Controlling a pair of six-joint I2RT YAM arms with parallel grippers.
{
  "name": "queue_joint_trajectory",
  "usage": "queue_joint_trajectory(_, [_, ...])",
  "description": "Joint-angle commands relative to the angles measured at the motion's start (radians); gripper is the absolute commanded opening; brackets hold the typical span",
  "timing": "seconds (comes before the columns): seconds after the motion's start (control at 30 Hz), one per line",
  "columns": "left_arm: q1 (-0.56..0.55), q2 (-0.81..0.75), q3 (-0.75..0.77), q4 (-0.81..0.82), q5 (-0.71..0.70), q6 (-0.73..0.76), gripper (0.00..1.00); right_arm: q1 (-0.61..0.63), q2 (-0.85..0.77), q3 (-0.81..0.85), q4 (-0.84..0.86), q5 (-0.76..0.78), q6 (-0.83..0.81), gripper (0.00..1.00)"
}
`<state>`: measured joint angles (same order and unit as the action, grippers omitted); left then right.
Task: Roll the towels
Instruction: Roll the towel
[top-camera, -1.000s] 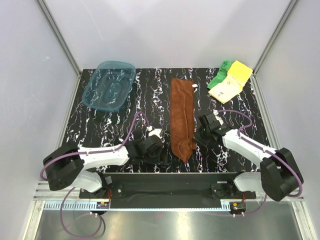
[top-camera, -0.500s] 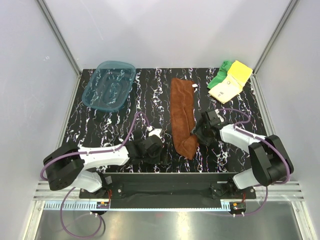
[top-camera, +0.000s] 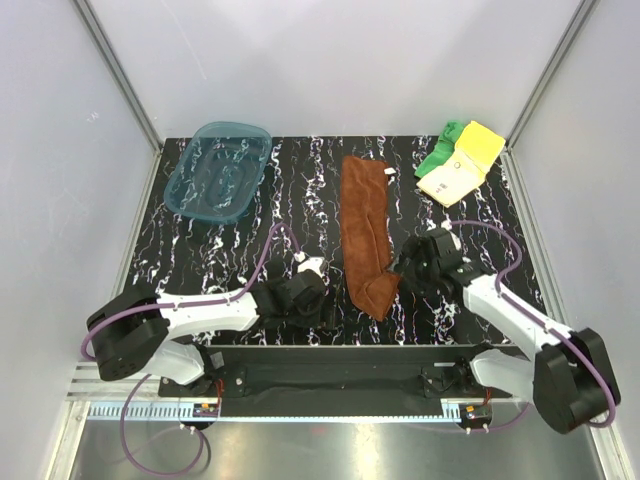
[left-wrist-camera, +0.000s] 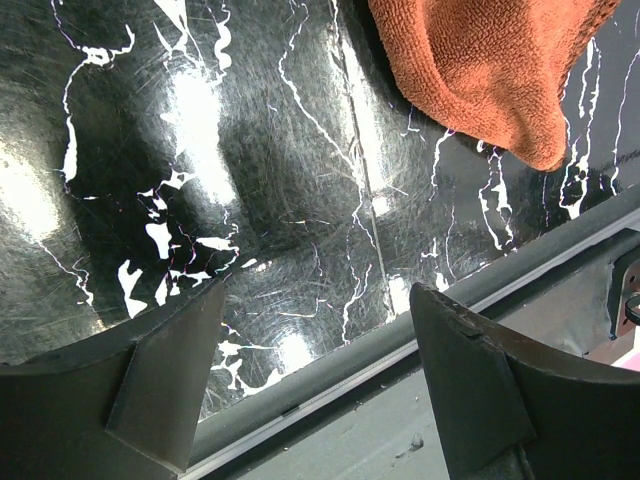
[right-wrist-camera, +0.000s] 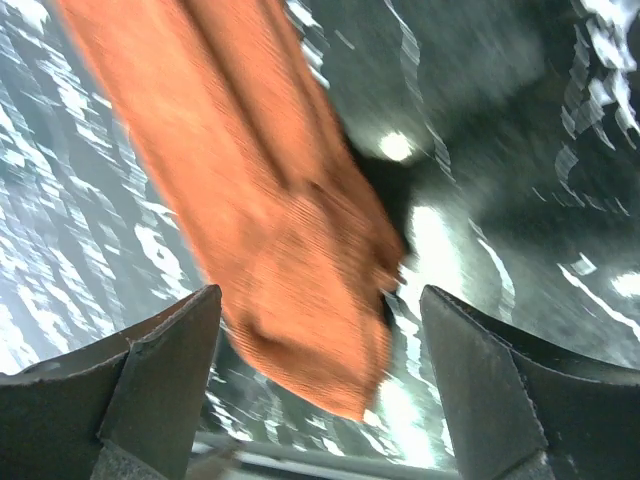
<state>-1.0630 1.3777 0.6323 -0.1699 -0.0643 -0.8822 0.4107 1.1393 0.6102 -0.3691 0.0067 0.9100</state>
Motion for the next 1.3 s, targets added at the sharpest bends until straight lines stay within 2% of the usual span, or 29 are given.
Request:
queue_joint_trajectory(0.0, [-0.005,-0.002,-0.006,0.043,-0.003,0.011,0.80,0.016,-0.056,-0.125,-0.008,-0.051,-0.005,0.88])
queue_joint_trajectory(0.17, [-0.005,-0.002,-0.009,0.043,-0.002,0.008,0.79,0.048,-0.165,-0.285,0.099,-0.119,0.056,0.75])
queue_joint_trajectory(0.27, [-0.005,0.007,-0.006,0.041,0.000,0.008,0.79,0.132,-0.196,-0.317,0.137,-0.091,0.099,0.71])
queue_joint_trajectory(0.4, [-0.005,0.021,0.000,0.041,0.003,0.006,0.78,0.217,-0.159,-0.334,0.203,-0.063,0.133,0.70])
queue_joint_trajectory(0.57, [-0.005,0.027,0.003,0.040,0.003,0.006,0.78,0.258,-0.075,-0.354,0.271,-0.063,0.170,0.66])
queue_joint_trajectory(0.67, [-0.005,0.032,0.000,0.038,0.001,0.005,0.78,0.258,-0.049,-0.365,0.303,-0.057,0.173,0.50])
queue_joint_trajectory(0.7, [-0.005,0.031,-0.002,0.037,0.001,0.005,0.77,0.258,-0.046,-0.366,0.311,-0.056,0.174,0.37])
queue_joint_trajectory(0.83, [-0.005,0.034,-0.005,0.035,-0.002,0.005,0.77,0.258,-0.059,-0.363,0.289,-0.050,0.178,0.16])
queue_joint_trajectory(0.93, [-0.005,0.030,-0.005,0.032,-0.003,0.005,0.77,0.260,-0.093,-0.330,0.208,-0.040,0.173,0.08])
queue_joint_trajectory(1.1, [-0.005,0.035,0.000,0.036,-0.002,0.005,0.77,0.258,-0.133,-0.172,-0.005,-0.016,0.145,0.09])
queue_joint_trajectory(1.27, [-0.005,0.038,0.003,0.040,-0.002,0.005,0.77,0.258,-0.090,-0.017,-0.120,0.044,0.107,0.13])
